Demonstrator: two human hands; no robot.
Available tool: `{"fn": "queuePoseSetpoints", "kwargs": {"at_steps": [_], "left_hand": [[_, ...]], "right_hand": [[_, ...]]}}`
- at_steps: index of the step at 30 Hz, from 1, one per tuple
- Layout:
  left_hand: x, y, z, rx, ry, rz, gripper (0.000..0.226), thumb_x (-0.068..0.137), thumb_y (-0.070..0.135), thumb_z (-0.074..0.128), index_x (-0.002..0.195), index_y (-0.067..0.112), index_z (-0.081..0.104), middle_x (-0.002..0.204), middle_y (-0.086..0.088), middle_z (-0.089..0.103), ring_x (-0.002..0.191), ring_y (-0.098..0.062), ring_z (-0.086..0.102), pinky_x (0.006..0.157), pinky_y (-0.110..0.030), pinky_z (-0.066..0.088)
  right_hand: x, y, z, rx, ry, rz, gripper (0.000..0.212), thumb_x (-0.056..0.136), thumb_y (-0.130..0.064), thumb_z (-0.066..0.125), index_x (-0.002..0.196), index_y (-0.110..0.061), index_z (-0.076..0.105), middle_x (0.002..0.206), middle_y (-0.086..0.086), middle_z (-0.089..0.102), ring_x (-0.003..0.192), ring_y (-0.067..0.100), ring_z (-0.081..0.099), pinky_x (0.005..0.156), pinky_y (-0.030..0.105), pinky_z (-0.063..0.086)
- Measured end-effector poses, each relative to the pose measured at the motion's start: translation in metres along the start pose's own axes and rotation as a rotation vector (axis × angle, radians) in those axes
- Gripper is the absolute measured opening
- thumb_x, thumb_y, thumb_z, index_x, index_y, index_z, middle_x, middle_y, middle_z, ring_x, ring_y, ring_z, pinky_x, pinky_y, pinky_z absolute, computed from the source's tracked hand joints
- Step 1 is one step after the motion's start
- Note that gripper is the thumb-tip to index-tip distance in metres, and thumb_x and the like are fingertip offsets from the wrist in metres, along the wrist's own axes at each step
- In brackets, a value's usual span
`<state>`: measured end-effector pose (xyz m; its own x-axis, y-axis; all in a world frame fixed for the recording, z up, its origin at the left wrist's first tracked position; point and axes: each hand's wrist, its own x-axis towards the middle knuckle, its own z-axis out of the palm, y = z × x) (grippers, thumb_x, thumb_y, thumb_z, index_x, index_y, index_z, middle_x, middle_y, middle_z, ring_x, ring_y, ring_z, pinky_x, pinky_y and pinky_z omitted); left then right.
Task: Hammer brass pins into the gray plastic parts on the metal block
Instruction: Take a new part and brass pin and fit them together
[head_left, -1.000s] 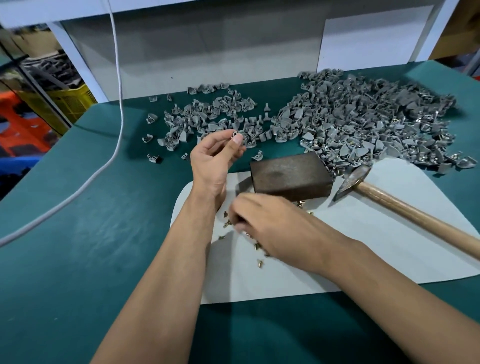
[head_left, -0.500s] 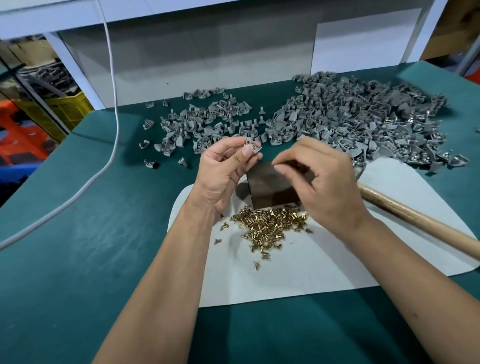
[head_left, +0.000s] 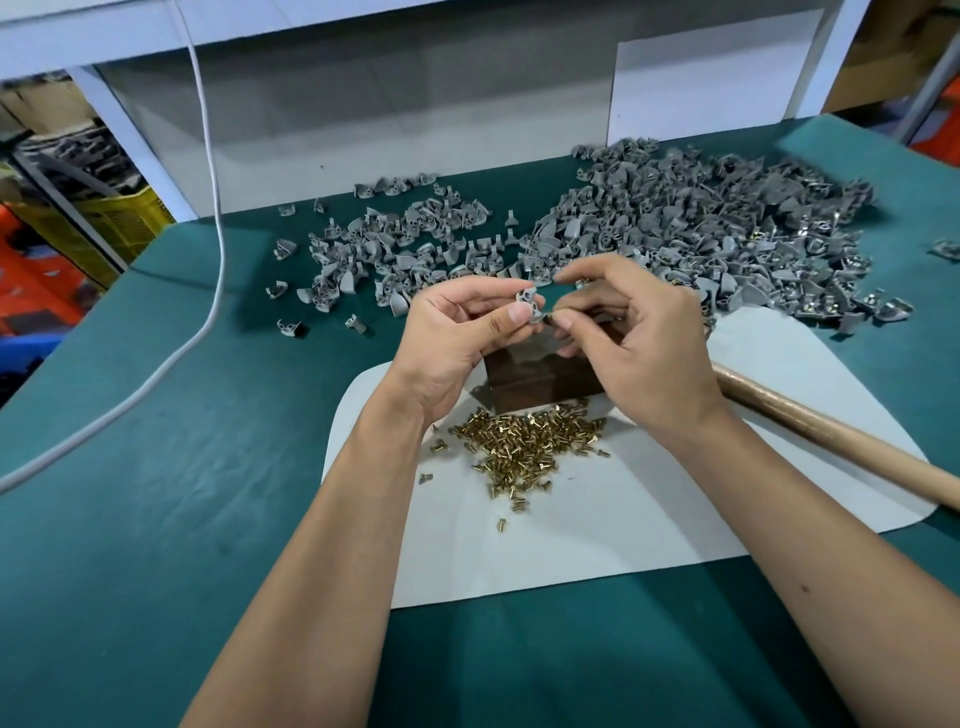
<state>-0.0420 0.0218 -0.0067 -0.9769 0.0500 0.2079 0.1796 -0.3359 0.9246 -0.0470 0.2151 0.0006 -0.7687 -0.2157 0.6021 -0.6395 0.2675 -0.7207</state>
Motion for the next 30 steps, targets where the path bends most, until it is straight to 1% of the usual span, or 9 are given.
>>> {"fn": "queuePoseSetpoints", "kwargs": {"at_steps": [2, 7, 8, 12, 16, 21, 24, 28, 30], "left_hand": [[0.0, 0.001, 0.001, 0.014, 0.006, -0.001, 0.024, 0.076, 0.003, 0.077, 0.099, 0.008, 0.08, 0.095, -0.014, 0.078, 0.081, -0.021, 0.076, 0.073, -0.023, 0.061], [0.001, 0.002, 0.005, 0.041, 0.041, 0.011, 0.024, 0.074, 0.003, 0.078, 0.098, 0.009, 0.08, 0.093, -0.014, 0.078, 0.08, -0.021, 0.076, 0.074, -0.023, 0.062], [0.001, 0.001, 0.005, 0.046, 0.042, 0.011, 0.024, 0.074, 0.003, 0.078, 0.098, 0.009, 0.081, 0.092, -0.014, 0.078, 0.081, -0.02, 0.076, 0.074, -0.023, 0.062], [0.001, 0.001, 0.006, 0.07, 0.034, 0.008, 0.024, 0.074, 0.002, 0.078, 0.096, 0.009, 0.08, 0.088, -0.012, 0.078, 0.079, -0.019, 0.076, 0.074, -0.023, 0.062], [0.001, 0.002, 0.007, 0.079, 0.035, 0.009, 0.024, 0.073, 0.001, 0.079, 0.096, 0.007, 0.08, 0.086, -0.013, 0.078, 0.077, -0.02, 0.076, 0.074, -0.024, 0.062], [0.001, 0.001, 0.007, 0.093, 0.039, 0.011, 0.025, 0.073, 0.001, 0.079, 0.097, 0.004, 0.078, 0.085, -0.015, 0.078, 0.075, -0.022, 0.076, 0.072, -0.024, 0.062], [0.001, 0.0, 0.007, 0.112, 0.038, 0.028, 0.023, 0.072, 0.0, 0.079, 0.095, 0.003, 0.077, 0.084, -0.014, 0.078, 0.074, -0.021, 0.076, 0.07, -0.025, 0.062], [0.003, -0.001, 0.009, 0.145, 0.048, 0.064, 0.024, 0.071, 0.001, 0.081, 0.094, 0.001, 0.074, 0.083, -0.014, 0.078, 0.072, -0.021, 0.076, 0.068, -0.026, 0.062], [0.004, -0.003, 0.011, 0.154, 0.059, 0.081, 0.023, 0.07, 0.003, 0.083, 0.092, 0.004, 0.075, 0.083, -0.015, 0.078, 0.072, -0.021, 0.076, 0.069, -0.027, 0.063]], "right_hand": [[0.001, -0.001, 0.001, -0.023, 0.015, -0.013, 0.025, 0.091, -0.002, 0.073, 0.115, -0.008, 0.072, 0.093, -0.004, 0.076, 0.077, 0.007, 0.075, 0.068, 0.024, 0.062], [0.006, 0.0, 0.005, -0.165, 0.075, -0.077, 0.012, 0.09, -0.007, 0.075, 0.1, -0.009, 0.08, 0.09, -0.002, 0.077, 0.076, 0.005, 0.072, 0.075, 0.03, 0.062], [0.007, -0.001, 0.007, -0.194, 0.083, -0.098, 0.01, 0.089, -0.008, 0.075, 0.098, -0.009, 0.08, 0.091, -0.001, 0.076, 0.079, 0.007, 0.07, 0.077, 0.028, 0.06], [0.007, -0.001, 0.012, -0.225, 0.086, -0.109, 0.004, 0.089, -0.006, 0.074, 0.092, -0.005, 0.076, 0.093, 0.003, 0.067, 0.086, 0.007, 0.058, 0.079, 0.01, 0.045], [0.008, 0.0, 0.014, -0.23, 0.079, -0.065, 0.003, 0.09, -0.006, 0.072, 0.092, -0.004, 0.074, 0.092, 0.004, 0.067, 0.087, 0.01, 0.059, 0.081, 0.01, 0.042], [0.009, 0.0, 0.014, -0.235, 0.053, -0.007, 0.004, 0.091, -0.008, 0.071, 0.094, -0.007, 0.074, 0.092, 0.0, 0.068, 0.086, 0.007, 0.057, 0.08, 0.005, 0.039], [0.008, 0.0, 0.014, -0.245, 0.038, 0.025, 0.005, 0.092, -0.009, 0.07, 0.095, -0.008, 0.074, 0.092, 0.0, 0.069, 0.087, 0.011, 0.061, 0.08, 0.01, 0.042], [0.008, -0.001, 0.014, -0.273, 0.031, 0.038, 0.006, 0.094, -0.01, 0.069, 0.096, -0.006, 0.074, 0.094, 0.004, 0.071, 0.088, 0.016, 0.063, 0.082, 0.026, 0.05], [0.008, -0.003, 0.013, -0.282, 0.047, 0.035, 0.007, 0.095, -0.01, 0.068, 0.096, -0.005, 0.073, 0.093, 0.004, 0.07, 0.087, 0.015, 0.061, 0.08, 0.024, 0.049]]}}
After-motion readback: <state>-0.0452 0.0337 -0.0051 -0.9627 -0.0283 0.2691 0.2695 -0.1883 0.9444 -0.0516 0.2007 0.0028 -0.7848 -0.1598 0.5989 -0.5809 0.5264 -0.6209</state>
